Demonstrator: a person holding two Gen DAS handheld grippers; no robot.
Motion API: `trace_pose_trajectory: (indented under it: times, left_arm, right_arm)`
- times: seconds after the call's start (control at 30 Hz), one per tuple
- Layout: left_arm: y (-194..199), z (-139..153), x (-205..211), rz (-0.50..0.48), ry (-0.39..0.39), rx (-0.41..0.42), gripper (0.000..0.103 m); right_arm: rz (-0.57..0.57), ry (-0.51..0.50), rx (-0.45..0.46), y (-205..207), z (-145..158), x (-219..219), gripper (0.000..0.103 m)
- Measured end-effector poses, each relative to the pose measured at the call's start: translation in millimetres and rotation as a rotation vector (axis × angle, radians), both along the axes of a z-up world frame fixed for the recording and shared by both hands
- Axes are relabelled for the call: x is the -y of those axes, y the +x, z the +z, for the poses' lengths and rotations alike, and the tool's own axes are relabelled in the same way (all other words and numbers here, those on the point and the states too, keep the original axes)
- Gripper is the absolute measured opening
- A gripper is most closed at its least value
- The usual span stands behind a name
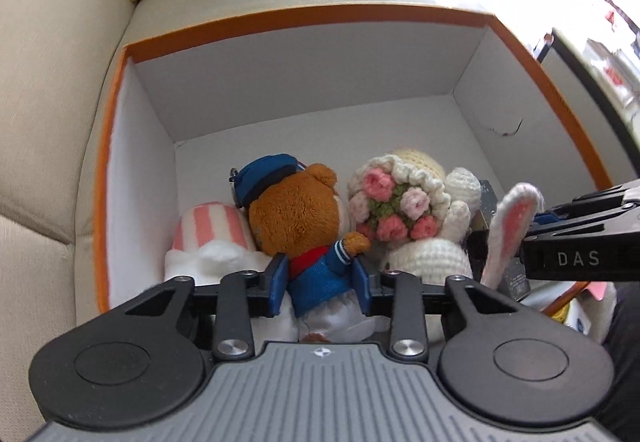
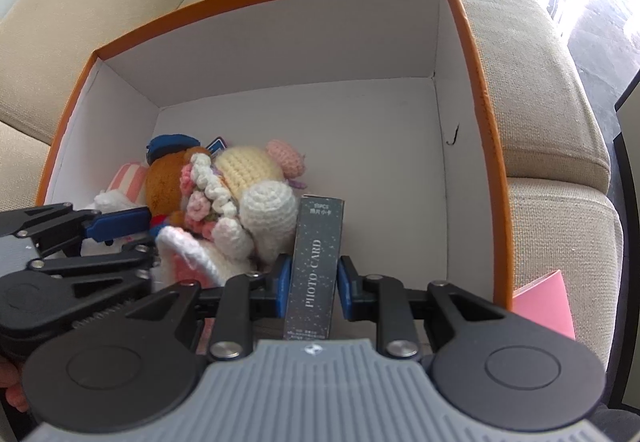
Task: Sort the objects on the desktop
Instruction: 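Lower the bunny into the box and open the left gripper while the right lowers the photo-card box, then open the right gripper to release the photo-card box inside the box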
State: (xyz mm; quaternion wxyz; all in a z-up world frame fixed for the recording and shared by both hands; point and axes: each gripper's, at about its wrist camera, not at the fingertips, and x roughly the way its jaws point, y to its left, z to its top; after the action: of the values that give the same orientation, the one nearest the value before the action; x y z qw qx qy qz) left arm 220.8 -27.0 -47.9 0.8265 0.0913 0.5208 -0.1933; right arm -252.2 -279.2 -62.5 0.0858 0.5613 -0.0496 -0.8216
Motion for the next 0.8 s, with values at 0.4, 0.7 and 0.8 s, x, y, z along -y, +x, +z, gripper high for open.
trace_pose_trajectory:
  times: [0.4, 0.7, 0.8]
  left_arm:
    - [-9, 12, -46, 0.088, -0.127, -0.001, 0.020]
    - [-11, 8, -43, 0.103, -0.144, 0.002, 0.020]
    - [-13, 11, -48, 0.125, -0.175, 0.009, 0.020]
  right_arm:
    - [0.071, 0.061, -0.005, 3, 3, 18, 0.026]
    - [0.091, 0.064, 0.022, 2, -7, 24, 0.028]
    - [0.056, 0.045, 0.034, -1, -8, 17, 0.029]
